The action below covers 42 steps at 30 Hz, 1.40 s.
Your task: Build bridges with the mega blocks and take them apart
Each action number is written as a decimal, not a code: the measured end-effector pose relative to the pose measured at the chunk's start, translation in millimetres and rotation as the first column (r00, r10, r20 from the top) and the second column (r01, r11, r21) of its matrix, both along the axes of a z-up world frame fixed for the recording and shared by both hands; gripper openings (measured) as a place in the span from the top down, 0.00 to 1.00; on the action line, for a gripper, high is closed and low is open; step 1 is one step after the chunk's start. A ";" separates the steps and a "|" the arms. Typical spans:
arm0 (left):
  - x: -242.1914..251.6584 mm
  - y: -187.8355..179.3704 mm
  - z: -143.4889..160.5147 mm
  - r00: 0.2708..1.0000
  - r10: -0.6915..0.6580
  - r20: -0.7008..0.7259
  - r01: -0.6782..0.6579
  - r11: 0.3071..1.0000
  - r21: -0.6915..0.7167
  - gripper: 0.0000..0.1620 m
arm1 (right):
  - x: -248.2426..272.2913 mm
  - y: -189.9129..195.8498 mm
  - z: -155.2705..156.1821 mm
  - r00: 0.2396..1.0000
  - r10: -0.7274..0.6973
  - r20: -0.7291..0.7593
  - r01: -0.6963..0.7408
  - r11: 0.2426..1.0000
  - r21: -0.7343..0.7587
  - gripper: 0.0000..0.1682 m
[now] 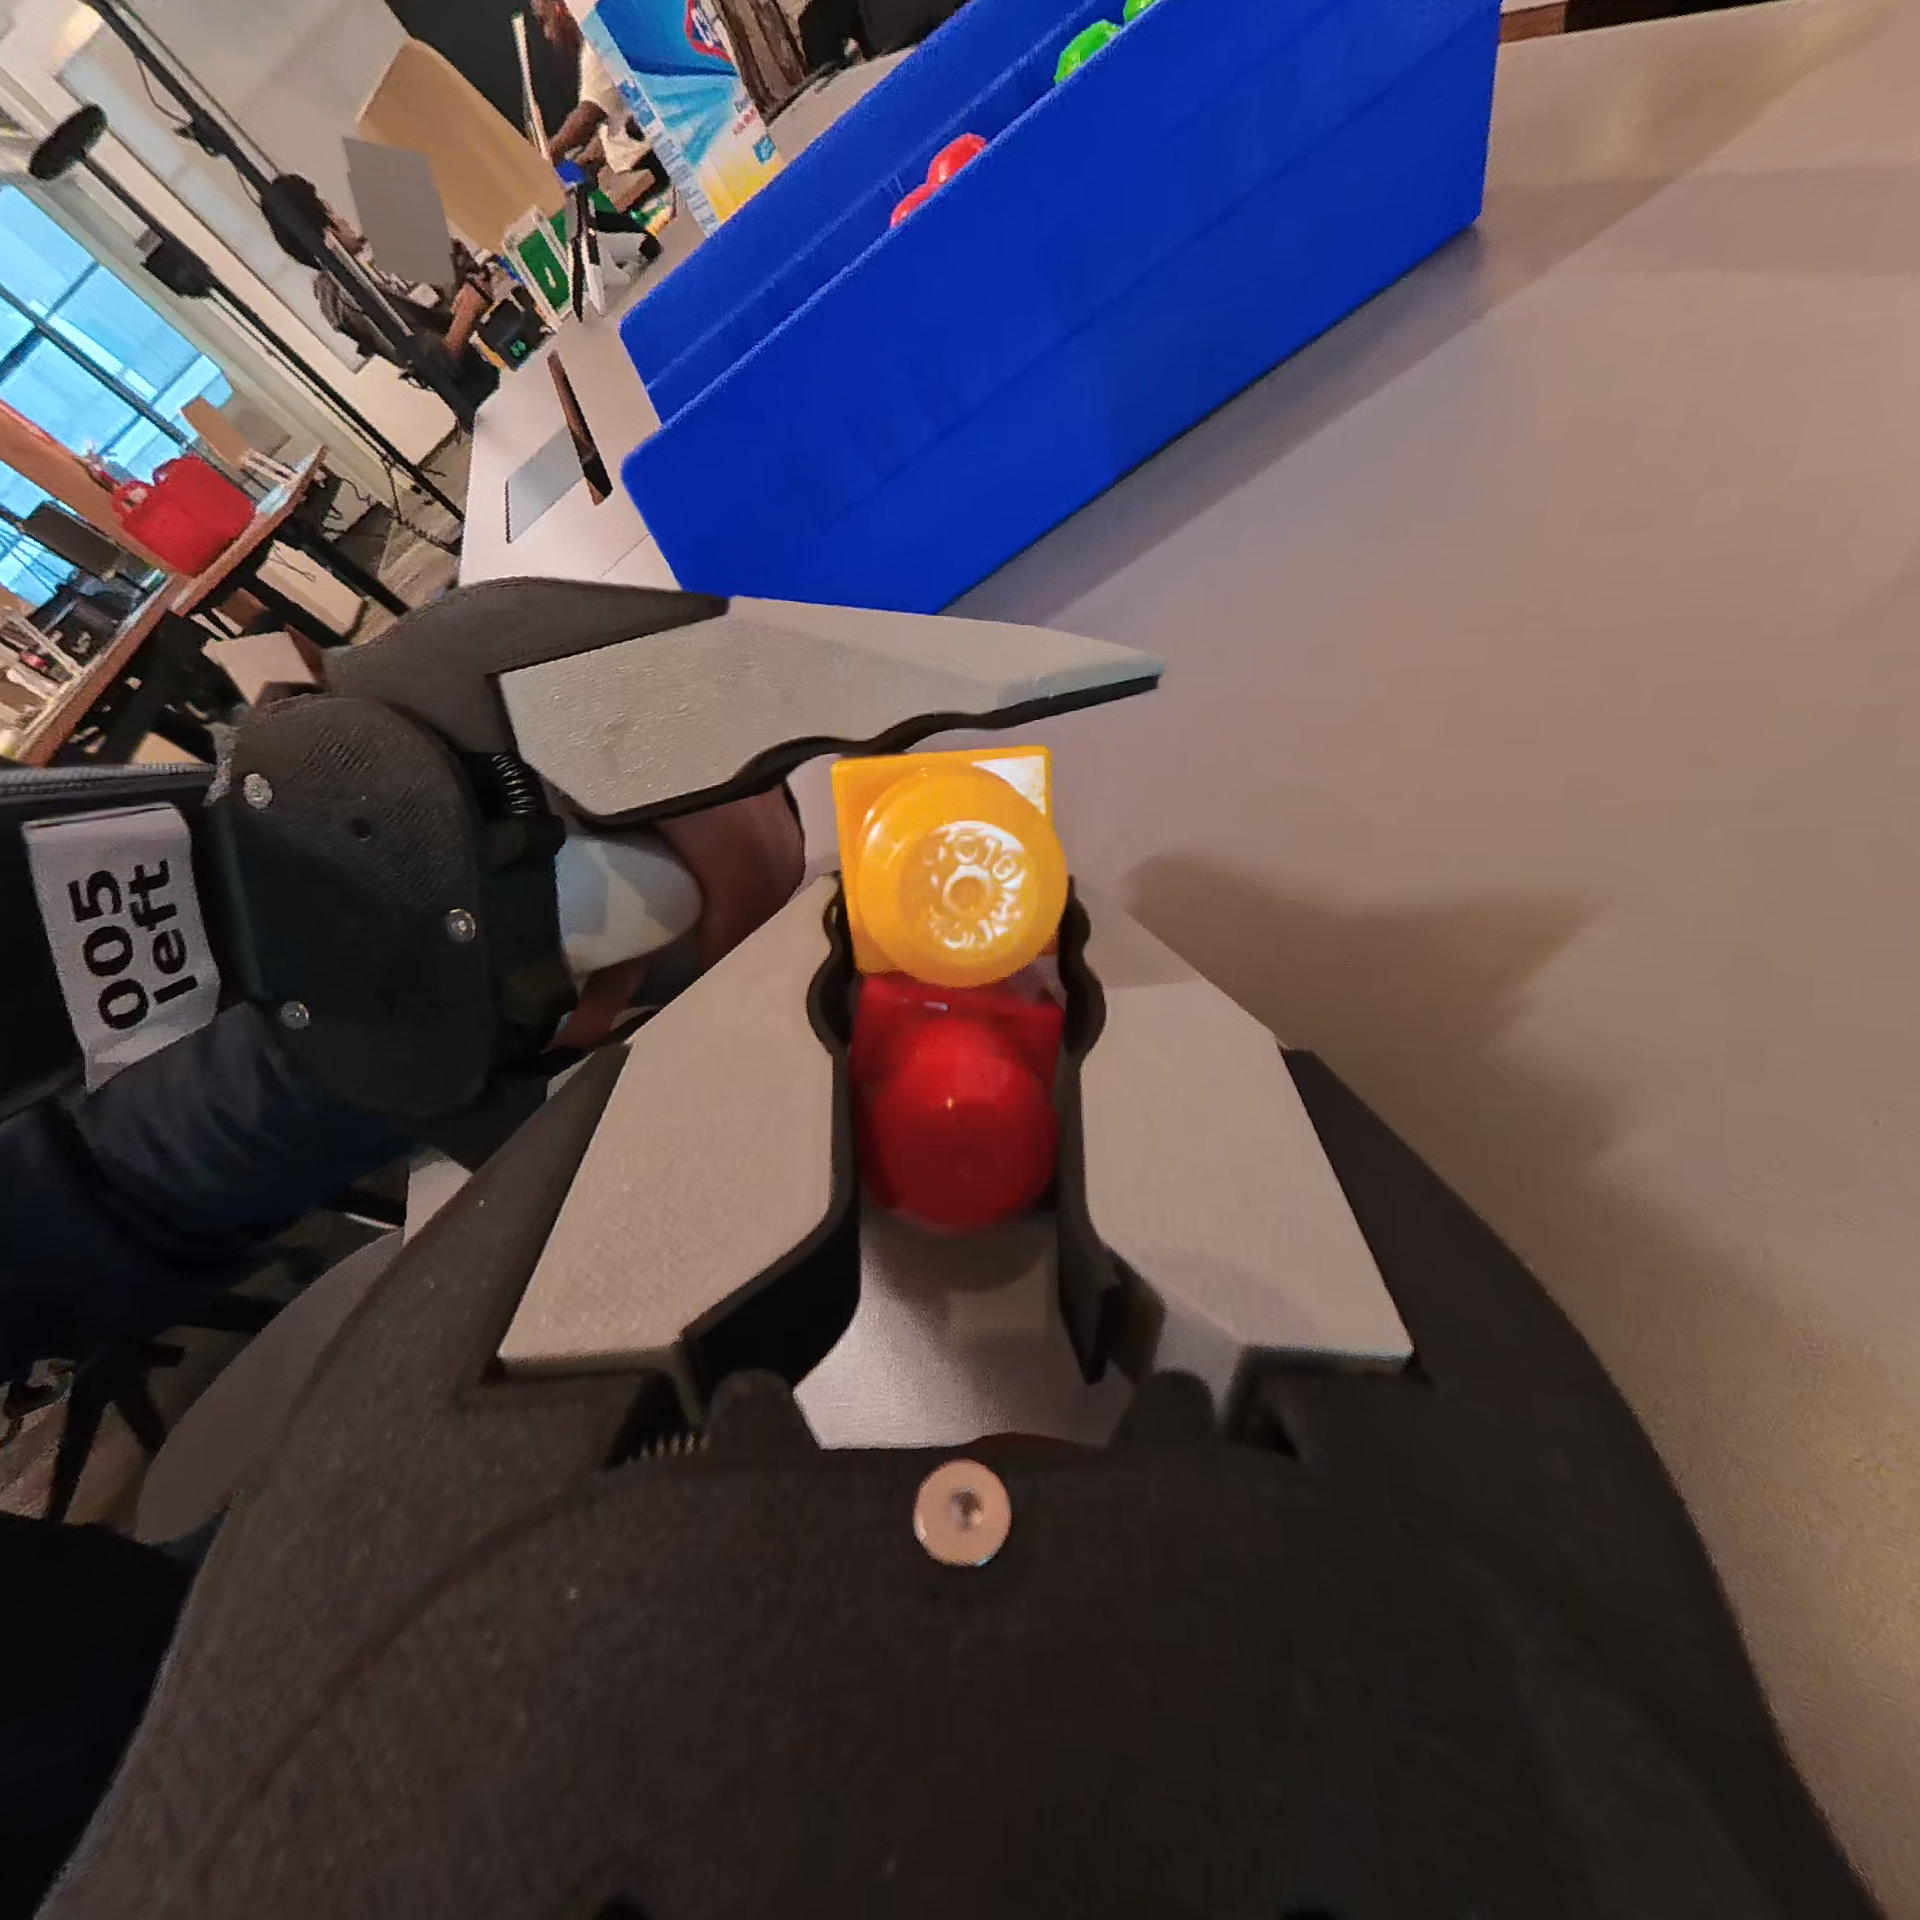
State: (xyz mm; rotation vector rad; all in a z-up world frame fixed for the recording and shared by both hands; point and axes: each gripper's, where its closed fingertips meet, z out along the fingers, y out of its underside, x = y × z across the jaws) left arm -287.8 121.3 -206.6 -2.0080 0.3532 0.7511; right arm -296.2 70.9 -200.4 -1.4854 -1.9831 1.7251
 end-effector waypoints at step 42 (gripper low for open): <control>-18.4 -8.9 33.0 0.994 0.099 0.040 -0.104 0.982 0.156 0.48 | -1.5 -9.6 16.7 0.999 0.022 -0.048 -0.029 0.991 -0.133 0.72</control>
